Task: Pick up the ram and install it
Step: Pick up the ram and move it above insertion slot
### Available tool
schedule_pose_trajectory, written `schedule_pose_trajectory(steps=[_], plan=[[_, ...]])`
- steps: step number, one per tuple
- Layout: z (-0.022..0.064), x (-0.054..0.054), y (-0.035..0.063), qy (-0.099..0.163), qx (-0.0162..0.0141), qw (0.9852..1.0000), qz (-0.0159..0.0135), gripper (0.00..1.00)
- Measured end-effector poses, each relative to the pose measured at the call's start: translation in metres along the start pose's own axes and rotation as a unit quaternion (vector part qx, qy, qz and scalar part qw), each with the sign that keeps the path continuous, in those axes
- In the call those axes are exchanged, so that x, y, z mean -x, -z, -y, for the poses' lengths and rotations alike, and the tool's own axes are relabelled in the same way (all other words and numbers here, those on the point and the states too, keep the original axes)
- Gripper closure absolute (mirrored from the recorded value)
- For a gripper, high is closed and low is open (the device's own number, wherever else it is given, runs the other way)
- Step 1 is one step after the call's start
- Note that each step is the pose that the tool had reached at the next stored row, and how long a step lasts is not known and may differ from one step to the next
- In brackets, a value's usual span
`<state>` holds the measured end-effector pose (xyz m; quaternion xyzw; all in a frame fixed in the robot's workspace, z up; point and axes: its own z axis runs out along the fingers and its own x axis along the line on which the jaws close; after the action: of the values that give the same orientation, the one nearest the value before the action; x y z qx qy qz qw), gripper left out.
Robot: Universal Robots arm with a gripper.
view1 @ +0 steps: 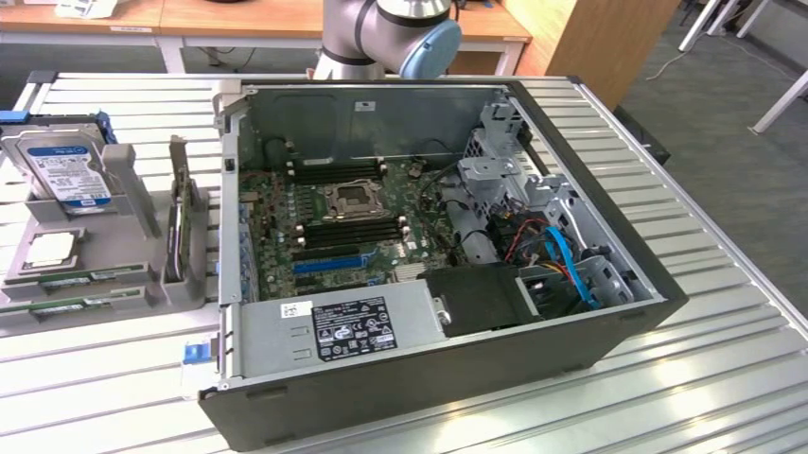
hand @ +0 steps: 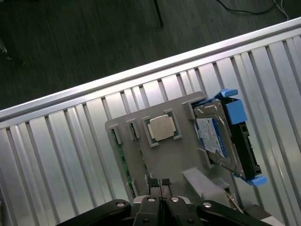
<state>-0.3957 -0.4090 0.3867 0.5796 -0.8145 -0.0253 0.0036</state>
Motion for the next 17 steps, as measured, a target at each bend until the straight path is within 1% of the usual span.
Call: schedule_pose_trajectory(steps=[4,8,13,17], plan=[[0.0000,0.0000,0.0000,0.017,0.0004,0.9998,-0.0007,0.90],[0.0001,0.0000,0.0000,0.035,0.0008,0.9994,-0.0016,0.90],[0.0001,0.0000,-0.0001,0.056,0.0013,0.9984,-0.0025,0.90],[0.0001,0.0000,-0.0001,0.073,0.0017,0.9974,-0.0033,0.90]])
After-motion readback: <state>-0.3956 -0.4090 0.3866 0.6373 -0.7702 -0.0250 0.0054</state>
